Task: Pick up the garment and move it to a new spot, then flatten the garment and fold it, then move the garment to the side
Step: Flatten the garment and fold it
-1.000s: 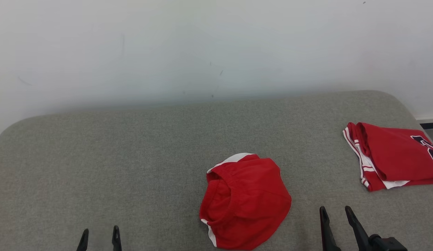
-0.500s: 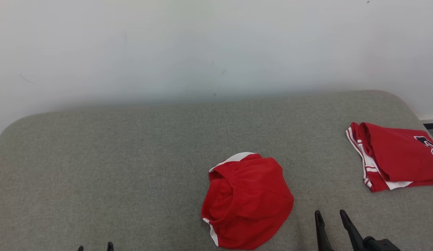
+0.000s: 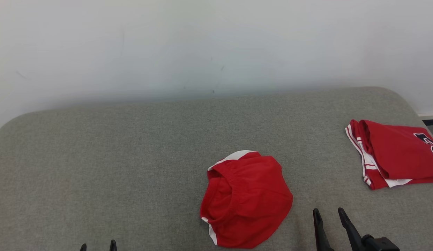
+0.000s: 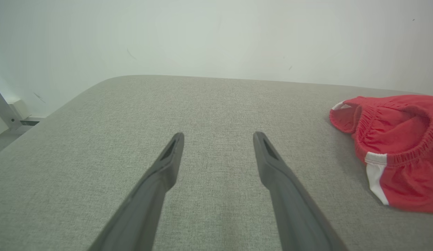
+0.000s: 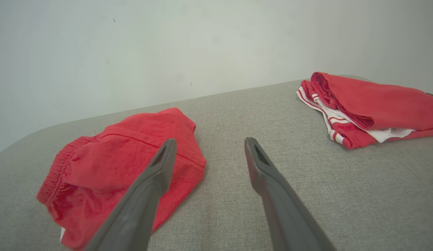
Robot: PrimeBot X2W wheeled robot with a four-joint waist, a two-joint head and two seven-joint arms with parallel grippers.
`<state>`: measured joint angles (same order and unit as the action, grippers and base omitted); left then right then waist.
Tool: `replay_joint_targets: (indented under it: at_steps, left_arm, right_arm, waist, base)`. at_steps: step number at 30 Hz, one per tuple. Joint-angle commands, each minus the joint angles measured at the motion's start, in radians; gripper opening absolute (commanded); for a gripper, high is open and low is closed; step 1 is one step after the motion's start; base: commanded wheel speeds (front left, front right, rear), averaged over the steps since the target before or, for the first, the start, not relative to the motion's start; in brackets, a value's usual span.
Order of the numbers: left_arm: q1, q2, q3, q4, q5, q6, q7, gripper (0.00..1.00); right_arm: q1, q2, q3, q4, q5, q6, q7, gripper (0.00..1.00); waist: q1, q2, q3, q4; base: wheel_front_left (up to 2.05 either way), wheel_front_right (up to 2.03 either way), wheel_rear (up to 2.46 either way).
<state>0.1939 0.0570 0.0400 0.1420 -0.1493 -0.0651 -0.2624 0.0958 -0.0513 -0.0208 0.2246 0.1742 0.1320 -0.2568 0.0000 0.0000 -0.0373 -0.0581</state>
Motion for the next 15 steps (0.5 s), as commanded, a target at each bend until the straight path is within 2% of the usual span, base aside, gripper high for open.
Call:
replay_joint_targets:
  at_steps: [1, 15]
  left_arm:
    - [-0.011, -0.002, 0.002, -0.001, 0.013, -0.004, -0.003, 1.0]
    - [-0.033, -0.006, -0.006, 0.004, 0.025, -0.026, -0.003, 1.0]
  right_arm:
    - [-0.006, 0.002, 0.003, 0.001, 0.003, -0.002, -0.005, 1.0]
    - [-0.014, 0.002, 0.011, 0.009, 0.004, -0.002, -0.008, 1.0]
  waist:
    - [0.0, 0.0, 0.0, -0.001]
    - [0.0, 0.0, 0.004, -0.016]
  base:
    - [0.0, 0.0, 0.0]
    - [0.0, 0.0, 0.0]
